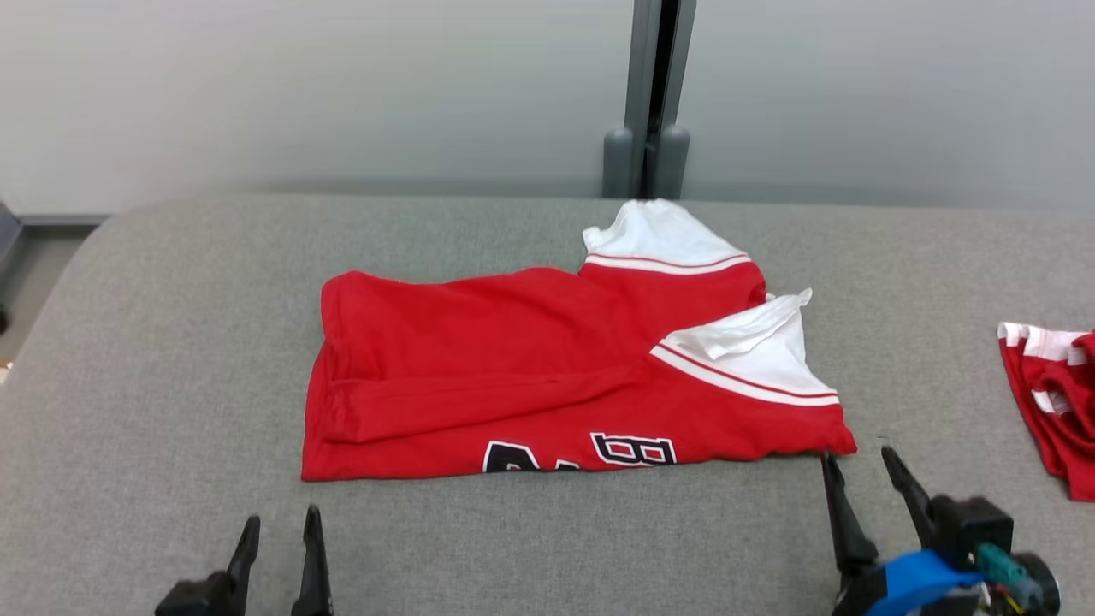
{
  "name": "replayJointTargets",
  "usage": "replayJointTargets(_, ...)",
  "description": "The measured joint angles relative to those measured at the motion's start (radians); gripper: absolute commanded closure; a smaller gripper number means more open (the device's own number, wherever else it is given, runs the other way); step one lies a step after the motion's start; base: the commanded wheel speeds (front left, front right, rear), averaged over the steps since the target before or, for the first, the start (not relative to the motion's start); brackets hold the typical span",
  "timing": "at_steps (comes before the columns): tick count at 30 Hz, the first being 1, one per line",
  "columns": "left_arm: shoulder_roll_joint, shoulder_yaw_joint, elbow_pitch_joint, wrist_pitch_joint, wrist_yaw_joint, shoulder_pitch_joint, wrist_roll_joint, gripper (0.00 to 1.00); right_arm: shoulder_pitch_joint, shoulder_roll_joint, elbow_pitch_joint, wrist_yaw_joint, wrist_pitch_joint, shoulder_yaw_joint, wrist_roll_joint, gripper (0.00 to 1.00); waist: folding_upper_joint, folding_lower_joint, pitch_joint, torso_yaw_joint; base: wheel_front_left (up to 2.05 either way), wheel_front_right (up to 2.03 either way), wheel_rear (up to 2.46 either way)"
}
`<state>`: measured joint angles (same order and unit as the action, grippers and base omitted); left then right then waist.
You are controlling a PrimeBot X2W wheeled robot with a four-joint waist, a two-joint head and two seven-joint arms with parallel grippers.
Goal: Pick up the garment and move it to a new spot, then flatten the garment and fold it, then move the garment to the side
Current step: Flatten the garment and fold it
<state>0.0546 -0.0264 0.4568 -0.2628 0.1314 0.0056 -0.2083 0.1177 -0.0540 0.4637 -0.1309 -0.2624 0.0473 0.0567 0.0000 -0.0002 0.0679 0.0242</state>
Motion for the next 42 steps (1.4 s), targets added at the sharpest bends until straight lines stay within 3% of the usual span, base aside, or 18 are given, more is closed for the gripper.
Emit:
replayJointTargets(8,-0.003,0.01,-0.006,0.0,-0.008,0.097,-0.032,0.0,-0.103,0.002,0.005,0.0,0.0,0.004,0.047,0.0,0.0,0.0,-0.065,-0.026,0.0,0.0,0.0)
replayJointTargets(15,-0.003,0.022,-0.004,0.0,-0.018,0.088,-0.044,0.0,-0.099,0.002,0.004,0.0,0.0,-0.009,0.056,0.0,0.0,0.0,-0.052,-0.028,0.0,0.0,0.0)
replayJointTargets(30,0.017,-0.024,0.195,0.0,-0.002,-0.216,-0.057,0.0,0.101,0.003,0.005,0.0,0.0,-0.04,0.098,0.0,0.0,0.0005,0.149,-0.037,0.0,0.0,0.0)
replayJointTargets(35,0.031,0.055,0.268,-0.008,-0.002,-0.26,-0.1,0.0,0.143,0.003,0.029,0.0,0.0,-0.007,0.051,0.0,0.0,0.0004,0.187,-0.037,0.0,0.0,0.0)
replayJointTargets(40,0.053,0.147,0.331,-0.021,-0.003,-0.3,-0.181,0.0,0.177,0.003,0.138,0.0,0.0,0.022,0.022,0.0,0.0,0.0001,0.205,-0.028,0.0,0.0,0.0)
replayJointTargets(41,0.056,0.166,0.345,-0.023,-0.003,-0.308,-0.205,0.02,0.183,0.003,0.172,0.0,-0.001,0.023,0.02,0.0,0.0,0.0001,0.208,-0.026,0.0,0.0,0.0)
replayJointTargets(42,0.061,0.185,0.353,-0.025,-0.003,-0.316,-0.224,0.34,0.192,0.003,0.199,0.0,-0.004,0.024,0.022,0.0,0.0,-0.0001,0.21,-0.023,0.0,0.0,0.0)
